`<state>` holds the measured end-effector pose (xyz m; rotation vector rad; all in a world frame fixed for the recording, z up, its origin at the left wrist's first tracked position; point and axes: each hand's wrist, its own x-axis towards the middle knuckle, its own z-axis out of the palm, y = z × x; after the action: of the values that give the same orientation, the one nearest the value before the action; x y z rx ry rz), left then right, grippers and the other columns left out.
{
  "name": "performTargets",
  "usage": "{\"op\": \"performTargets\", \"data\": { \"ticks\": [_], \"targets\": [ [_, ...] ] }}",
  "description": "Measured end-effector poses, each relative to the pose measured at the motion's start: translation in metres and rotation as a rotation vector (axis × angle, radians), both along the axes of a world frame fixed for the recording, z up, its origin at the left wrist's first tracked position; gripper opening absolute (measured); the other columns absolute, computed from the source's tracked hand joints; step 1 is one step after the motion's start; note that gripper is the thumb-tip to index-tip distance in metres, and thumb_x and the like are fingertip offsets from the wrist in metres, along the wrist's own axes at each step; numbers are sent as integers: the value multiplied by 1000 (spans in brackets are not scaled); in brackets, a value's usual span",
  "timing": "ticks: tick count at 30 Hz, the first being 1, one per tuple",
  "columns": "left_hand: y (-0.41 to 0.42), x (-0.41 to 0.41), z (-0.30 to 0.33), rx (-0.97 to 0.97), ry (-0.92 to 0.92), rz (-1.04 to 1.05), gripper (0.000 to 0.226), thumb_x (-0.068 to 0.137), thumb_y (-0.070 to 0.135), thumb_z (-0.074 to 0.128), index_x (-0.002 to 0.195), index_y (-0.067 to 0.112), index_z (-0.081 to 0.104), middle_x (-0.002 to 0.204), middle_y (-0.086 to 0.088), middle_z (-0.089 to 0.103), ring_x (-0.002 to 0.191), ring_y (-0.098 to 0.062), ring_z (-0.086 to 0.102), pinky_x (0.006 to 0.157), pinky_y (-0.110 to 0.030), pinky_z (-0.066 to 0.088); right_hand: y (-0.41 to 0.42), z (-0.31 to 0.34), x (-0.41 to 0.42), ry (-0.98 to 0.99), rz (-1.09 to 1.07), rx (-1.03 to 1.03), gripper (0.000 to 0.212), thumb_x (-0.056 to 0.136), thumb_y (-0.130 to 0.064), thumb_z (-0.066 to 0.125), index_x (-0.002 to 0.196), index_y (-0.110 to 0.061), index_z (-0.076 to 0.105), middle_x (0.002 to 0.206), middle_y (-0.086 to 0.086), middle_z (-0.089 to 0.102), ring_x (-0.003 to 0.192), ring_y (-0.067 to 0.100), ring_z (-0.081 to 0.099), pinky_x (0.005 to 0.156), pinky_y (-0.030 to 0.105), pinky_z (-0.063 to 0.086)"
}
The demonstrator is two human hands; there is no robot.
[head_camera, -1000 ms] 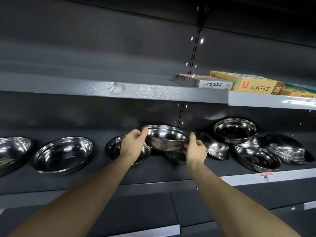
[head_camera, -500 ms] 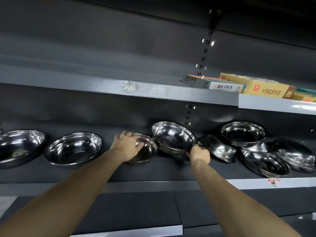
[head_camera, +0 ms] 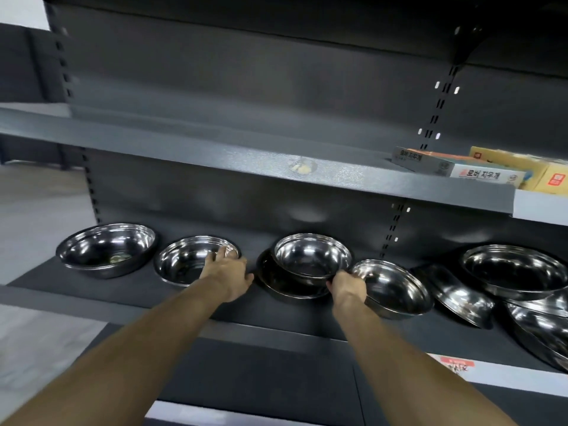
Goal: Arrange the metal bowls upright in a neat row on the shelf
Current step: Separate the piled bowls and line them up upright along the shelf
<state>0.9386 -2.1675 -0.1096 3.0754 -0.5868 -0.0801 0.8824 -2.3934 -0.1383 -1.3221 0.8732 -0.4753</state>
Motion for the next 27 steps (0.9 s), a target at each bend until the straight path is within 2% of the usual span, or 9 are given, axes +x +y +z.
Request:
{"op": "performTargets", "data": {
  "ticks": [1, 3, 6, 9, 13, 16, 20, 27],
  "targets": [
    [3, -1, 0, -6, 2, -1, 57, 100, 48, 38, 149, 18, 39, 160, -9, 26, 152, -30, 10, 122, -50, 14, 4, -3, 3, 16, 18, -8, 30, 93, -8, 50, 112, 11, 64, 99, 18, 66, 110, 42, 65, 94, 43, 53],
    [9, -1, -1, -19, 0, -5, 57, 99, 48, 40, 148, 19, 40, 160, -9, 27, 152, -30, 11, 121, -48, 14, 12, -8, 6, 71, 4, -34, 31, 91, -8, 48, 107, 11, 66, 103, 22, 70, 107, 42, 66, 97, 44, 53],
    [15, -1, -3, -34, 5, -14, 56, 98, 47, 42, 148, 19, 41, 159, -8, 30, 151, -30, 13, 121, -47, 16, 21, -12, 8, 176, 24, -113, 35, 90, -11, 47, 110, 8, 68, 112, 23, 71, 109, 38, 65, 98, 39, 51],
    [19, 1, -5, -48, 7, -18, 56, 98, 46, 43, 148, 20, 41, 158, -7, 31, 151, -30, 14, 121, -46, 16, 24, -17, 9, 230, 36, -190, 37, 91, -14, 46, 110, 7, 69, 114, 22, 71, 112, 37, 63, 100, 42, 50],
    [16, 3, -8, -70, 21, -41, 56, 98, 45, 44, 147, 20, 41, 159, -9, 30, 151, -30, 13, 123, -46, 14, 24, -19, 8, 276, 30, -299, 40, 97, -20, 44, 115, 7, 68, 117, 22, 70, 121, 36, 56, 103, 37, 45],
    [11, 3, -10, -89, 19, -75, 54, 97, 44, 46, 145, 20, 44, 155, -8, 35, 149, -30, 18, 121, -47, 18, 21, -20, 3, 324, 25, -363, 40, 98, -23, 47, 119, 6, 66, 122, 22, 65, 124, 36, 53, 98, 32, 44],
    [1, 5, -12, -117, 3, -138, 53, 96, 44, 47, 144, 21, 45, 151, -7, 40, 146, -29, 24, 120, -45, 21, 17, -24, -7, 353, 26, -385, 35, 94, -22, 52, 115, 0, 68, 124, 21, 63, 119, 35, 56, 98, 33, 46],
    [-36, 2, -21, -153, -2, -277, 61, 96, 42, 49, 150, 17, 35, 155, -10, 37, 146, -30, 27, 118, -44, 26, -6, -27, -33, 356, -67, -343, 31, 90, -10, 53, 118, -2, 64, 124, 18, 65, 118, 36, 59, 99, 33, 44]
  ]
}}
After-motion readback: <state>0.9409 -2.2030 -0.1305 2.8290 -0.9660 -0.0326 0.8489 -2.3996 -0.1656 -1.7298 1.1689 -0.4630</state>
